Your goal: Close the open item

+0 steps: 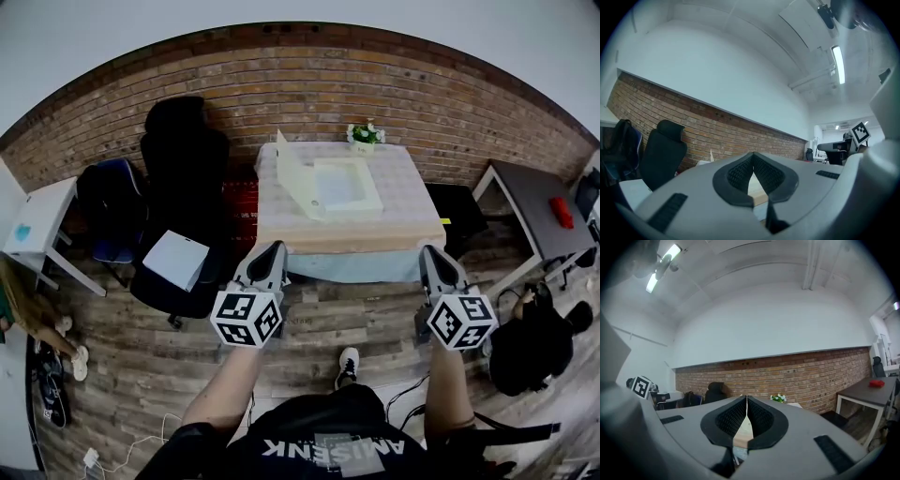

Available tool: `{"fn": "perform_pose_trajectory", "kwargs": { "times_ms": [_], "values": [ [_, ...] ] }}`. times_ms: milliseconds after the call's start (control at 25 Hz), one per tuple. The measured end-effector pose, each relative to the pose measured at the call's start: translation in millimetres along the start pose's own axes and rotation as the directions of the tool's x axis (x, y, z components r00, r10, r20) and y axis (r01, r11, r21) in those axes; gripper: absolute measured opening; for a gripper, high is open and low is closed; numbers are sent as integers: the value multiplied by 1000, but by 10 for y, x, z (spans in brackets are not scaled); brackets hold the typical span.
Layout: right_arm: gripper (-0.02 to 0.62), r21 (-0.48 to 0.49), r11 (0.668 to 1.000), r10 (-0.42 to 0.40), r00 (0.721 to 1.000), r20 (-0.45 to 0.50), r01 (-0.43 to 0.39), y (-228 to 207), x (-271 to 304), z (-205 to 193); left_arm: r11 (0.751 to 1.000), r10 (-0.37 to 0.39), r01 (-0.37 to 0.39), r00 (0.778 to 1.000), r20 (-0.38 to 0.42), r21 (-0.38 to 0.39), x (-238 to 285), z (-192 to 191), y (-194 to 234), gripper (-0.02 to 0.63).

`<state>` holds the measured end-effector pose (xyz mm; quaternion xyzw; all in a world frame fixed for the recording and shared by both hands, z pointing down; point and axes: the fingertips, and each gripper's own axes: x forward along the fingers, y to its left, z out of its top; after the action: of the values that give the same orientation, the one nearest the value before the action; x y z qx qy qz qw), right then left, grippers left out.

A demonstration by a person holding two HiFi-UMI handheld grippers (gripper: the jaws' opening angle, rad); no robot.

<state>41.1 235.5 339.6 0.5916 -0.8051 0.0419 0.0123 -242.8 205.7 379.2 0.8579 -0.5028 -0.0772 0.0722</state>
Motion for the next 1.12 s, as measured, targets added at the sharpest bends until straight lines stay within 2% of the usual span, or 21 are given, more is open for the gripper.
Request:
{"fn": "perform_pose_trajectory", "kwargs": {
  "times_ms": [200,280,480,680,880,1000,1080,1120],
  "values": [
    [41,-27,999,40,999,7,-39,-330,524,126,999,34,-34,999,-20,14,479,19,132,12],
    [41,-21,998,59,998,-2,-59,-443,723,121,998,59,-59,998,-25,-5,657,10,193,12],
    [41,-1,996,87,996,-15,-87,-792,1142,127,996,88,-88,996,-35,0,1101,-16,228,12],
    [41,10,991,130,990,-50,-130,-1098,1464,24,995,99,-99,991,-87,-1,1541,-188,205,13],
    [41,28,984,179,981,-78,-177,-1471,1797,-79,988,147,-151,982,-120,-25,1986,-343,247,14],
    [41,26,977,215,972,-93,-213,-1698,2020,-134,977,201,-209,971,-132,-50,2224,-472,318,15],
    [43,28,975,224,969,-109,-222,-1847,2187,-202,959,254,-268,957,-141,-88,2330,-589,461,47],
    [43,34,974,224,968,-115,-222,-1910,2270,-245,949,280,-297,948,-152,-105,2364,-659,554,102]
  ]
}}
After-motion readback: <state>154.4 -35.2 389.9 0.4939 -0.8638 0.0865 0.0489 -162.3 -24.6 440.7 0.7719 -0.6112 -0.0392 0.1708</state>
